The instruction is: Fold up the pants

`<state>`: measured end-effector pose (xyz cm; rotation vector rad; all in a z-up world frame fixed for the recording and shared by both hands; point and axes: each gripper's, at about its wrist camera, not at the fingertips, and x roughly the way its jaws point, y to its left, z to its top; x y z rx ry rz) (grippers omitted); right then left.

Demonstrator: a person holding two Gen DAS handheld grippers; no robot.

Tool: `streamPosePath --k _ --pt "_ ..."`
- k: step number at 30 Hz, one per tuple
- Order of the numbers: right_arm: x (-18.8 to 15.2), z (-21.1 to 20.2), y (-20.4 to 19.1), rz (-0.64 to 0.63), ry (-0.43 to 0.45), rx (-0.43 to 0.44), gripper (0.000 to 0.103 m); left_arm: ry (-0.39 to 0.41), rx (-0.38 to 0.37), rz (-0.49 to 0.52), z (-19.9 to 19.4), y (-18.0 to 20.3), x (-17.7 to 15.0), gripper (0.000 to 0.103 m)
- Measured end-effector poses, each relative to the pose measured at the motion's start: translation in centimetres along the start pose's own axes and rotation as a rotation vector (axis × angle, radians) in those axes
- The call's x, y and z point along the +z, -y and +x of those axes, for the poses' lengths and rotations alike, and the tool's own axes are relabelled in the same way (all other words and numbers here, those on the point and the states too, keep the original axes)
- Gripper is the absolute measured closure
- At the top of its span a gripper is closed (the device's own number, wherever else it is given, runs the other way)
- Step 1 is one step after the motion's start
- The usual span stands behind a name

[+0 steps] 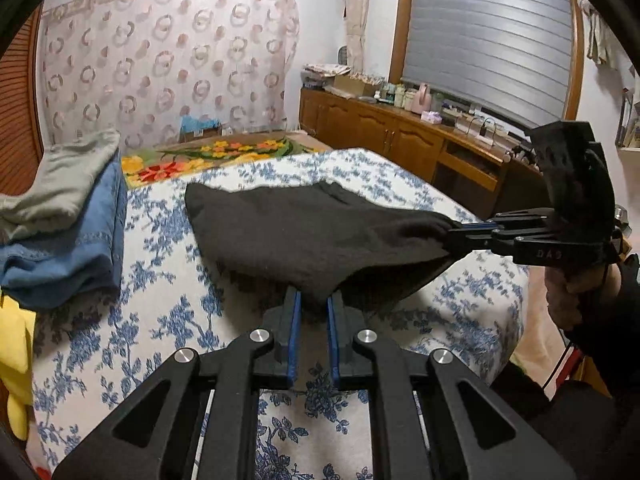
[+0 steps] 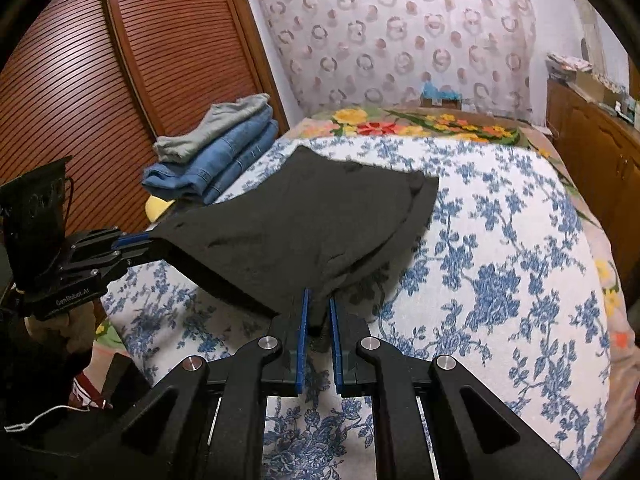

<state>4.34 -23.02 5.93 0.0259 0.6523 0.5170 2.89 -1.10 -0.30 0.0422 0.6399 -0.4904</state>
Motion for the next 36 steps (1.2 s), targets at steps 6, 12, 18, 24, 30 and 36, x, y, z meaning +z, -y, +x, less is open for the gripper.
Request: streamPosePath --k 6,12,18,24,30,36 --pt "0.8 -2.0 -0.3 -0.011 0.043 0.004 0.093 0.037 0.0 0.021 -1.1 0.2 1.8 0.09" --pt "1.4 -4.3 -0.8 -0.033 0.091 0.0 0.093 0.085 -0.013 0.04 -2.9 0.8 3.2 0.09" --pt "1.5 -5.5 -1.2 -0.044 0.113 0.001 0.093 0.098 -0.015 0.05 -3.2 1.0 3.6 0.09" --pt "2.3 -3.0 -0.1 -0.038 0.076 -0.009 0.093 0.059 -0.003 0.026 -1.2 -0.1 3.8 0.09" --pt "4.2 0.0 1.0 -0.033 0.054 -0.016 0.093 0.04 0.009 -0.001 0.9 -1.3 4.8 0.09" --pt "6.2 2.0 1.8 -0.036 0.052 -0.02 0.093 0.03 0.028 -0.005 3.1 -2.6 6.5 0.09"
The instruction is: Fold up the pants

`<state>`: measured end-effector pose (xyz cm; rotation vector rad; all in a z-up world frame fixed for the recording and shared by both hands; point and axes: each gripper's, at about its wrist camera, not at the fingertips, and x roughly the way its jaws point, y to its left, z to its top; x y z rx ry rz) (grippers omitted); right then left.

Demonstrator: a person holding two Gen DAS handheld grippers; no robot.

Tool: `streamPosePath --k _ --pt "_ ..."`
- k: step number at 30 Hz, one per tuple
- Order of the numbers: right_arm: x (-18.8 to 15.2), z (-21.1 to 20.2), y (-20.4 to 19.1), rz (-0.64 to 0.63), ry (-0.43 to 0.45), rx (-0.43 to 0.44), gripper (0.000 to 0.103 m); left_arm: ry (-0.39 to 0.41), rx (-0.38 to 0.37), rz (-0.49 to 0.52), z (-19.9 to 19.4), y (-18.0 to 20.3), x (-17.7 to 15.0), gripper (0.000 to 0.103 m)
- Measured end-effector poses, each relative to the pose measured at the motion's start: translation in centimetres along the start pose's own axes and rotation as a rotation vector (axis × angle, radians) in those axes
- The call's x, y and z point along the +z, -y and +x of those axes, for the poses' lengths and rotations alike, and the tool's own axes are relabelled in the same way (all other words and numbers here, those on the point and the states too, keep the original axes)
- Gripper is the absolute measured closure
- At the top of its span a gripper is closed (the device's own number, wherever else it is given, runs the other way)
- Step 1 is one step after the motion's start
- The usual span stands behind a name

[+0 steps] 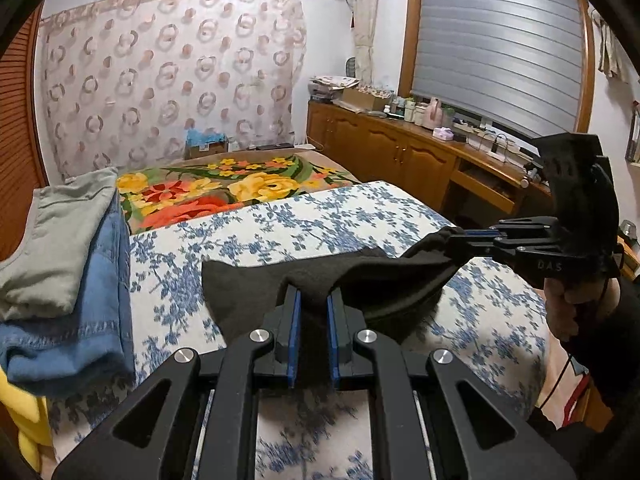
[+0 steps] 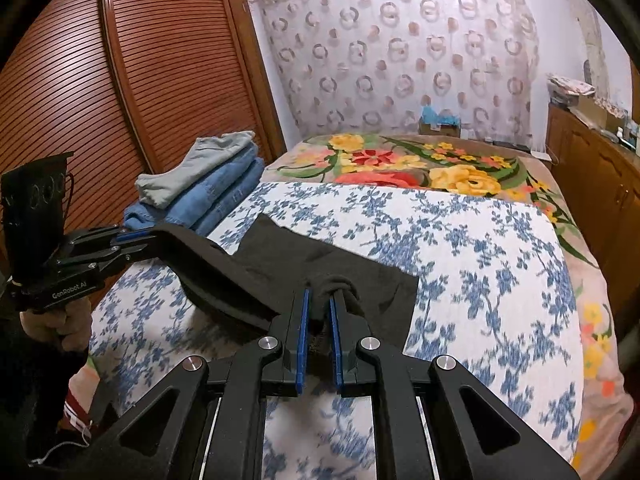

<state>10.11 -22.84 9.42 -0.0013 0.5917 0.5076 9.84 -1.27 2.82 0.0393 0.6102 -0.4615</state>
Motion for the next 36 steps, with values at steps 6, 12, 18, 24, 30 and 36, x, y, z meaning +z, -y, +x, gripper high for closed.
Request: streamPosePath --k 6,12,18,24,30,36 --pt "1.1 1.8 1.2 0.003 -0.009 0.007 0.093 -0.012 0.005 -0.014 1.9 -1.2 1.5 0.09" --pt "2.0 4.2 2.1 0.009 -0.036 0.006 0.093 -0.051 0.012 -0.028 4.4 -2.5 1.8 0.09" --pt "2.8 6.6 2.9 0.02 -0.069 0.004 0.093 -0.086 0.012 -0.043 6.3 -3.6 1.7 0.09" --pt "3.5 8.2 3.5 0.029 -0.091 0.003 0.093 -0.109 0.009 -0.053 7.7 -4.3 1.8 0.09" --pt "3.8 9.2 3.9 0.03 -0.101 0.004 0.093 -0.123 0.008 -0.064 8.8 -5.0 1.6 0.09" --pt "3.7 10.1 4.6 0.049 -0.11 0.008 0.093 -0.129 0.023 -0.05 9.5 -5.1 1.4 0.084"
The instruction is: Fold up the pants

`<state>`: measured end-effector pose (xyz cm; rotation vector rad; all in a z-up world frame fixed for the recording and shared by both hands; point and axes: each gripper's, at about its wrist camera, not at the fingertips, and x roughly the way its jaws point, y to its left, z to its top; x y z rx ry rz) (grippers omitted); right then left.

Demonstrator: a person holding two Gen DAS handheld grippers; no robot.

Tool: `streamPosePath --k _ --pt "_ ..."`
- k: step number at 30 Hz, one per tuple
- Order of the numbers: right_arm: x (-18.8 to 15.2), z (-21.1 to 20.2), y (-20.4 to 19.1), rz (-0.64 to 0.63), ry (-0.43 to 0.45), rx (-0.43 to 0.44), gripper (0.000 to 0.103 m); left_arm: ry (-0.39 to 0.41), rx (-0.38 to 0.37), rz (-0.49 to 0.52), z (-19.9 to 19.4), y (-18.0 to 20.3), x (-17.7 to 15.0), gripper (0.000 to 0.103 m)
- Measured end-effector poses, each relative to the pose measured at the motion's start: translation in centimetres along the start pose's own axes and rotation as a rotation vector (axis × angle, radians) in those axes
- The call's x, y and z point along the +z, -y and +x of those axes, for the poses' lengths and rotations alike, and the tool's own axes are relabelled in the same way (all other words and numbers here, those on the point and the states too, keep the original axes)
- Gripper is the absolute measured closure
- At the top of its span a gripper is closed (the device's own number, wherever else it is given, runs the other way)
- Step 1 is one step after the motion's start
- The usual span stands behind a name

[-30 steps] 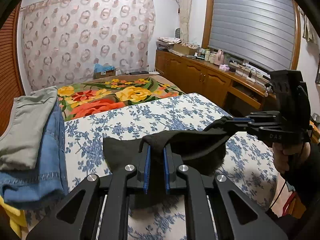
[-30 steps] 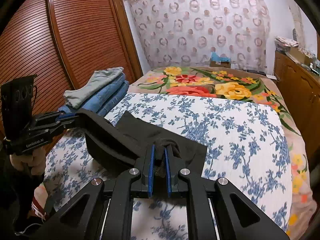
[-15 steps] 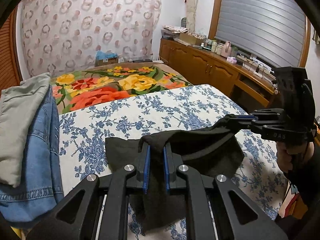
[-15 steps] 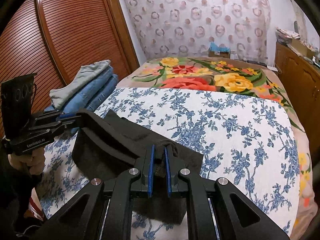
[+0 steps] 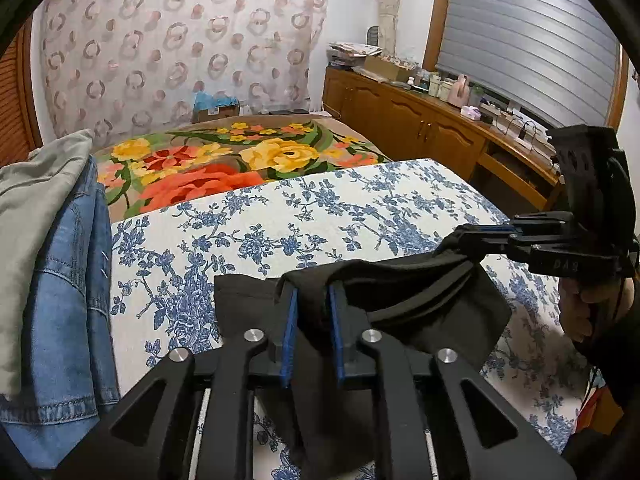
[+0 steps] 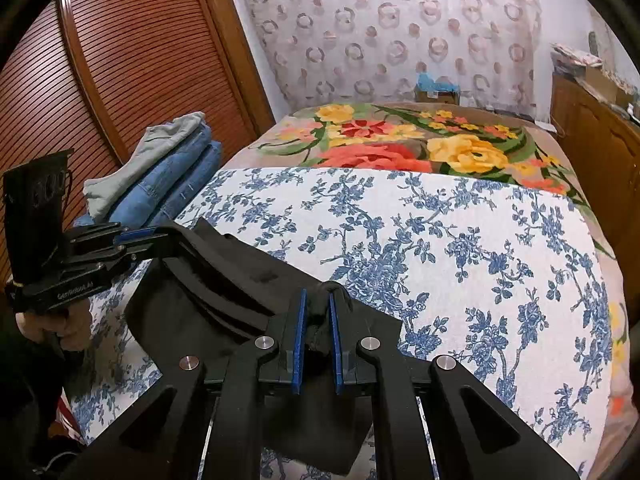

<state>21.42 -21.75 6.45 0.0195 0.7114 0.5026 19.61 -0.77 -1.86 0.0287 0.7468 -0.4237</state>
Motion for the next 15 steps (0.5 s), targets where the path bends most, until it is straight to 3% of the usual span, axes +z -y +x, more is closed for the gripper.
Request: streamPosePath --k 4,8,15 --pt "0.1 0.3 0.1 -0.003 -0.003 -0.008 0.093 -0.003 0.0 -0.019 0.0 -0.5 -0.1 0.054" --pt "0.2 0.2 0.0 -0.002 0.011 -0.012 0.093 -0.01 -0.005 -0.037 -0.2 -1.1 -0.4 0.037" --pt "0.1 -0.8 0.5 0.007 0.048 -0.073 0.077 -0.034 0.005 -0.036 0.2 -1.3 -1.4 0.032"
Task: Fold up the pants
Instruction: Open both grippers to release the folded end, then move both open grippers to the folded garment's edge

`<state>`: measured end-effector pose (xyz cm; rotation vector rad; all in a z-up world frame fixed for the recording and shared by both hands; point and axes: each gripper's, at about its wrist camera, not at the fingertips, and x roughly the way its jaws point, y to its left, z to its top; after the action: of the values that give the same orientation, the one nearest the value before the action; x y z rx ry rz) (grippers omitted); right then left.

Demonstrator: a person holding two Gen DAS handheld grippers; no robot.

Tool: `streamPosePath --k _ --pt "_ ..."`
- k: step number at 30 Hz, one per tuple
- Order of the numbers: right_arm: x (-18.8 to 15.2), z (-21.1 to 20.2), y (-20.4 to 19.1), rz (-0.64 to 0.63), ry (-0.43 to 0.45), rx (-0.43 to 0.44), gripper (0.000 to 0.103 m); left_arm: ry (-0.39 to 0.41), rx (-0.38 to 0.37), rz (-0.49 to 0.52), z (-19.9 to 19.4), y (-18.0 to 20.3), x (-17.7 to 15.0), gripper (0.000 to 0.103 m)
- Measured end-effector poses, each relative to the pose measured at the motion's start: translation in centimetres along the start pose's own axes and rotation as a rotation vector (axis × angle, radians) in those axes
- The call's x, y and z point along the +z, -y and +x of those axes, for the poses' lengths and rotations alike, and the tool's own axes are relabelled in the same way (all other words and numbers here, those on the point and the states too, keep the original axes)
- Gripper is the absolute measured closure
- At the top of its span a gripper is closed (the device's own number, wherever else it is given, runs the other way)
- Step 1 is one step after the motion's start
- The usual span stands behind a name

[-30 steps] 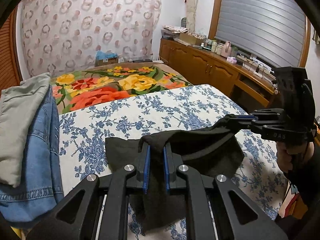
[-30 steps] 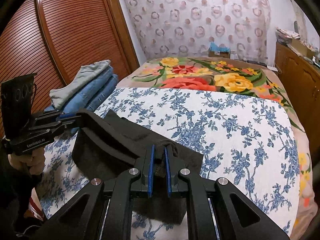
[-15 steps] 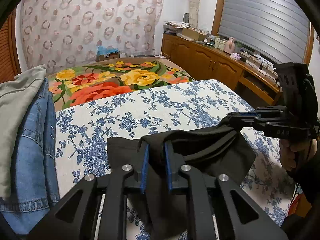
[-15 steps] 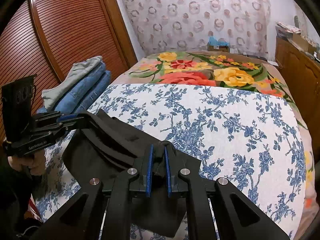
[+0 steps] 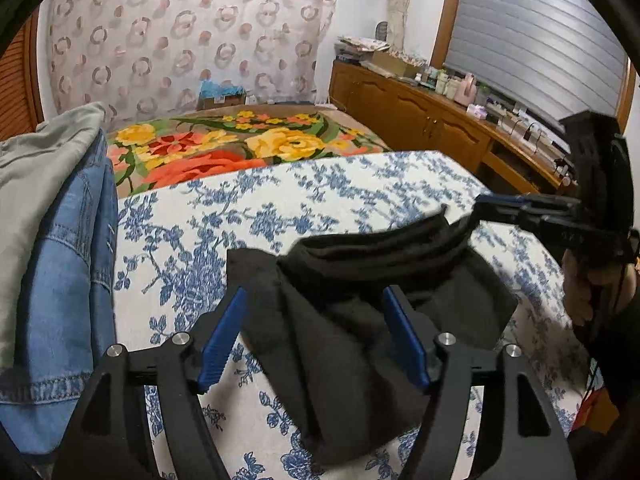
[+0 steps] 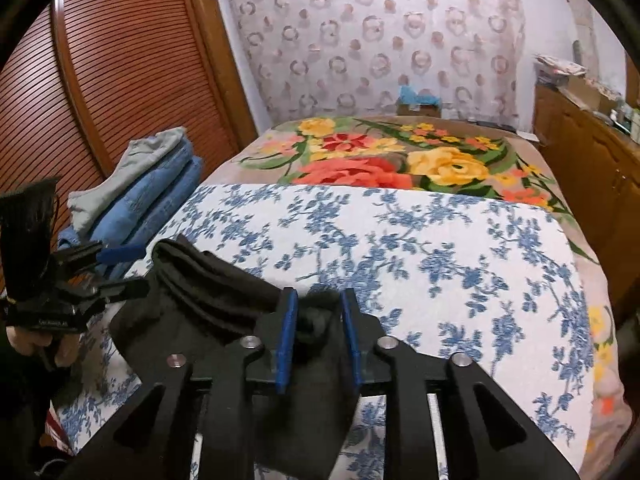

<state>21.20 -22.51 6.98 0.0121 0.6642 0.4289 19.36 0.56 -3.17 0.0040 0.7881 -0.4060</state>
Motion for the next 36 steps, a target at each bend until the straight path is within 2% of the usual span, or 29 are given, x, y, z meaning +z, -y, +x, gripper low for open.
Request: streamPosePath --k 6,12,15,21,26,30,32,36 --pt "-0.9 -0.6 0.7 -0.002 -0.024 0.006 0.077 -0.052 0.039 -0.011 1.6 -0.5 -0.1 0.032" --pt "-0.8 1.5 0.5 -0.059 -0.108 0.013 0.077 -0.066 0.076 -0.032 2.6 -1.3 -0.3 0.032" --pt "-0.1 2.5 0.0 -0.093 -0.122 0.013 0.077 -0.067 0.09 -0.043 2.8 -1.8 -0.4 0.032" --pt "1.2 4.3 -0.6 -0.133 -0.134 0.061 0.077 -0.065 0.102 -0.046 3.1 -2.1 -0.7 0.032" --pt "1.7 5.8 -0.1 -0.115 -0.142 0.109 0.077 -0.071 0.092 -0.059 3.3 -2.4 -0.7 0.032" --pt "1.5 6.1 0.5 -0.095 -0.136 0.131 0.097 -0.073 0.093 -0.059 3.3 -2.4 -0.7 0.032" --pt "1.5 5.8 0.9 -0.075 -0.112 0.125 0.099 -0.07 0.096 -0.058 3.3 -2.4 -0.8 0.032" --pt "1.3 5.5 1.8 -0.035 -0.081 0.038 0.099 -0.041 0.105 -0.056 2.9 -2.4 -0.8 0.032"
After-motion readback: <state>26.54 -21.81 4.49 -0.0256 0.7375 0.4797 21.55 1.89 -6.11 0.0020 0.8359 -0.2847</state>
